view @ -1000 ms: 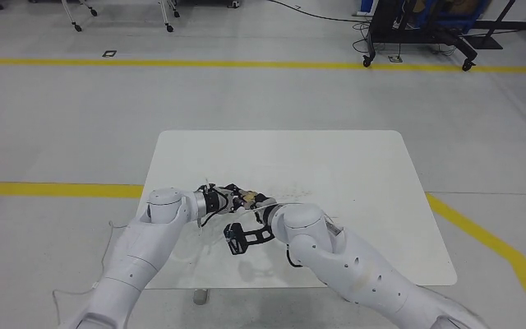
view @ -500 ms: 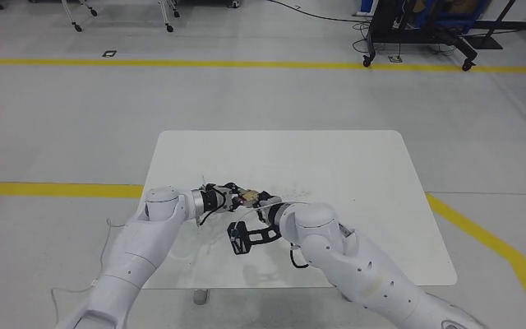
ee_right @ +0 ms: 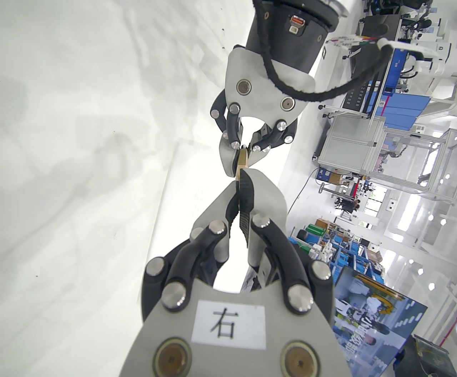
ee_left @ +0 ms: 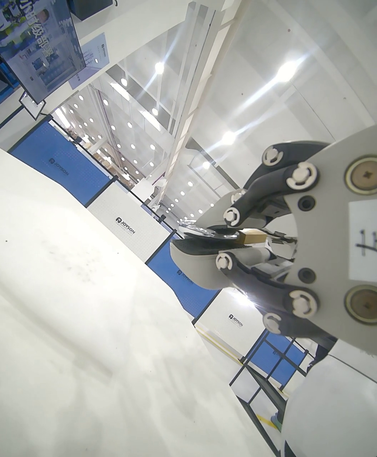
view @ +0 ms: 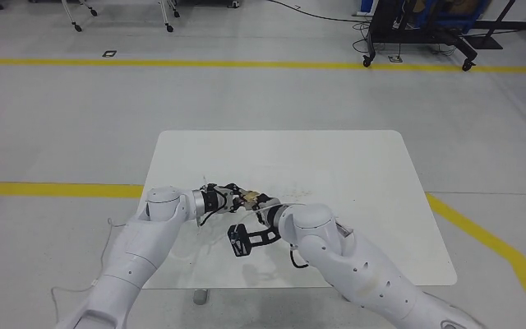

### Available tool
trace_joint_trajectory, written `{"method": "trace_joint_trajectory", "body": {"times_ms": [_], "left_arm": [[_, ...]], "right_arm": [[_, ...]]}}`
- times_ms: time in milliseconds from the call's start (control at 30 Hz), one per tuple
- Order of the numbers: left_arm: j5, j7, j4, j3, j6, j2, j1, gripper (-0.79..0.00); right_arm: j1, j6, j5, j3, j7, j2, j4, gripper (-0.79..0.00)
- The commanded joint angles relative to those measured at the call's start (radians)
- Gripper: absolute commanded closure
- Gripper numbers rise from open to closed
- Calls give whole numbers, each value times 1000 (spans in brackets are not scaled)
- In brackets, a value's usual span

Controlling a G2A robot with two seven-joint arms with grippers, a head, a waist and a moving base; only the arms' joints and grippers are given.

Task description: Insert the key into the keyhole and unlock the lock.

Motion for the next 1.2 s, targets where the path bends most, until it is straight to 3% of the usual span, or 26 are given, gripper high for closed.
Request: {"method": "trace_joint_trajectory", "body": {"times_ms": [0,600,767,933,1167], "left_arm": [[-1,-3,0,0,0,1,0,0],[-16,-46,-1,4,8,5,-1,0],[-32,-127,15,7,25,8,-11,0],[-16,-167,17,18,8,11,-15,0],[12,-199,-9,19,-42,19,-2,0]], "right_arm": [[1,0,-3,0,2,-1,4,0],[-56,-27,16,91,-56,16,-72,0],[-88,-84,63,173,-190,39,-143,0],[-143,-117,29,241,-239,64,-208,0],[-160,-125,-23,214,-299,87,-217,0]]}}
